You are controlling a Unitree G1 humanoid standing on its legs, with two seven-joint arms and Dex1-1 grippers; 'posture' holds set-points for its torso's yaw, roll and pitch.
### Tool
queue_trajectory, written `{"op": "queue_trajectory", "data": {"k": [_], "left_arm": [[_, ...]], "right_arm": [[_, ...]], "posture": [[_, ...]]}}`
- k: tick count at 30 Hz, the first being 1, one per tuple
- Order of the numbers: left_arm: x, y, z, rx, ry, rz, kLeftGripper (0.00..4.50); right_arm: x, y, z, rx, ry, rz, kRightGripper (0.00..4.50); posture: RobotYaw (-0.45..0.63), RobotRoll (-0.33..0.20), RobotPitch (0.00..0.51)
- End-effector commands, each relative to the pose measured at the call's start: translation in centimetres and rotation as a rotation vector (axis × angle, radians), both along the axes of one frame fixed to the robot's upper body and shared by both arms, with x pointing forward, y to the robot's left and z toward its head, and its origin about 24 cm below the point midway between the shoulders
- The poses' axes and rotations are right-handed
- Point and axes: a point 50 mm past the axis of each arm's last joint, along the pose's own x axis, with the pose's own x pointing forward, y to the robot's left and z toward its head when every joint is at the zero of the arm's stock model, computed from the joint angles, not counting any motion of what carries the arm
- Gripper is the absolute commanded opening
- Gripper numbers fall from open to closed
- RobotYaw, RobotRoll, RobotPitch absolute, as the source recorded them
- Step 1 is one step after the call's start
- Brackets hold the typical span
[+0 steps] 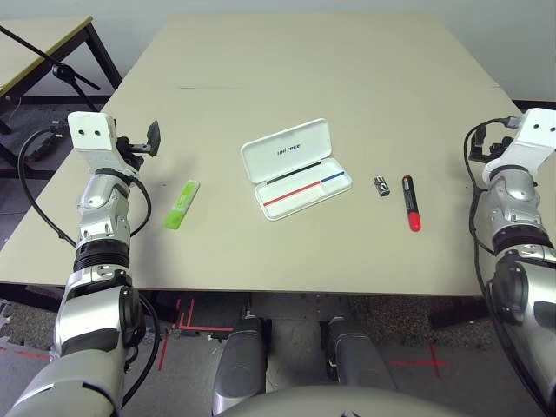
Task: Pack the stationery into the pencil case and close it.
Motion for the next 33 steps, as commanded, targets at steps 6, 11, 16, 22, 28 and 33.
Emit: {"op": "queue_trajectory", "data": {"k": [6, 11, 16, 22, 28, 33], "left_arm": [[0.4, -0.6, 0.1, 0.008, 0.007, -0.024, 4.49], [0.5, -0.6, 0.2, 0.009, 0.007, -0.028, 4.49], [0.5, -0.7, 0.0, 0.008, 0.015, -0.039, 4.49], [0.4, -0.7, 0.2, 0.013, 0.016, -0.053, 4.49], [0.2, -0.5, 0.3, 0.021, 0.02, -0.061, 4.49], [-0.1, -0.4, 0.3, 0.033, 0.049, -0.107, 4.49]], "right_arm": [[0.1, 0.1, 0.1, 0.003, 0.004, 0.006, 4.5], [0.4, 0.4, 0.5, -0.005, -0.003, 0.049, 4.5], [0.7, 0.9, 0.9, -0.032, 0.009, 0.19, 4.5], [0.4, 1.9, 1.0, -0.081, 0.118, 0.565, 4.5], [-1.1, 2.8, 1.0, -0.197, 0.306, 0.951, 4.5], [-1.9, 3.2, 1.0, -0.217, 0.409, 1.099, 4.5]], "posture": [[0.1, 0.0, 0.094], [0.09, 0.0, 0.097], [0.08, 0.0, 0.102], [0.07, 0.0, 0.106], [0.07, 0.0, 0.105], [0.07, 0.0, 0.102]]}}
